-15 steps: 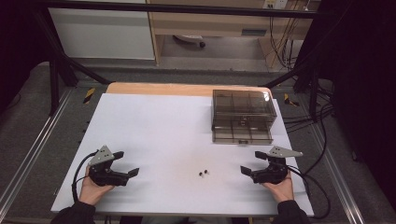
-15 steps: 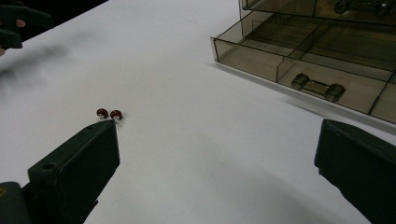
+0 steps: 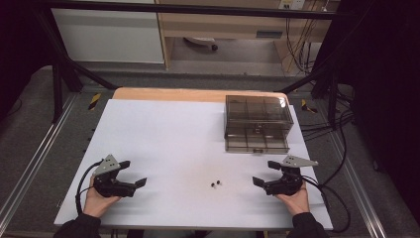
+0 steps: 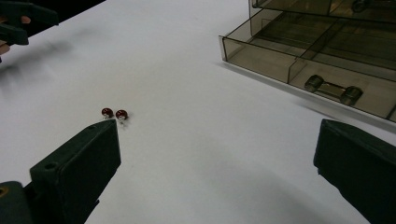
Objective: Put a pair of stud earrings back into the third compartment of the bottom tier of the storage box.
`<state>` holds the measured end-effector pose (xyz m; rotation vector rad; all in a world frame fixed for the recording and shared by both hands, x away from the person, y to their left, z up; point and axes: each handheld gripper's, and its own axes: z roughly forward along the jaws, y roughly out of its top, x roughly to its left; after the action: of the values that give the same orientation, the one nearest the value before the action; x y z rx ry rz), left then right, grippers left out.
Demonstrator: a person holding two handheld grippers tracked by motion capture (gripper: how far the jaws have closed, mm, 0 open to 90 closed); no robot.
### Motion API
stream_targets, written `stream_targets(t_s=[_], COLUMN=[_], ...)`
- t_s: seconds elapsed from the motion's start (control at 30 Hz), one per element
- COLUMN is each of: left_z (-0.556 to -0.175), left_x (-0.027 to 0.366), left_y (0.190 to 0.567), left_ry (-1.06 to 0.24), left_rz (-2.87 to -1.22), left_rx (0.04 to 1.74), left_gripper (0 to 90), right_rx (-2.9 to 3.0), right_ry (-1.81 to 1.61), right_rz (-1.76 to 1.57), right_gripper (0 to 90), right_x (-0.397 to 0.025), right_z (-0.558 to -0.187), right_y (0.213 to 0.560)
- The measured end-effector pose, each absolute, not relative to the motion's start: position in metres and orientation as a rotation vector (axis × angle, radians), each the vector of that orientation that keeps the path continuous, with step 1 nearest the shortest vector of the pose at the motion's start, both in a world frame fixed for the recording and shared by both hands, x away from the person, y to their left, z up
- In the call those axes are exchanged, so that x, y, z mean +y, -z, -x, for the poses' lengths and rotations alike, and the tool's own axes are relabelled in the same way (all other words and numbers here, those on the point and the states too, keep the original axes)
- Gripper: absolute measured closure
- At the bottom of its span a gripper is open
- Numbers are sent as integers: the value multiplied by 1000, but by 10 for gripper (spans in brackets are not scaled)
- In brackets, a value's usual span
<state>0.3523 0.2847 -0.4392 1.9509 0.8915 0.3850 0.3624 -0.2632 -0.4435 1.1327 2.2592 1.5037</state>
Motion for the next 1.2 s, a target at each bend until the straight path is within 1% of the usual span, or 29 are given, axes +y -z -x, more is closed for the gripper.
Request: stream_targets(t_s=[0.53,1.2], left_z=[-353,-353], left_x=[286,288], left_y=[439,439], left_ry=[-394,-401], left_rz=[-1951,-1949], left_rx=[901,909], left_gripper=[46,46], right_rx=[2308,2410], right_ry=[-1467,-1382], right_rz=[-1107,-1063], right_gripper=[14,44], right_x=[-237,-187], right_z=[-363,-362], right_y=[442,441])
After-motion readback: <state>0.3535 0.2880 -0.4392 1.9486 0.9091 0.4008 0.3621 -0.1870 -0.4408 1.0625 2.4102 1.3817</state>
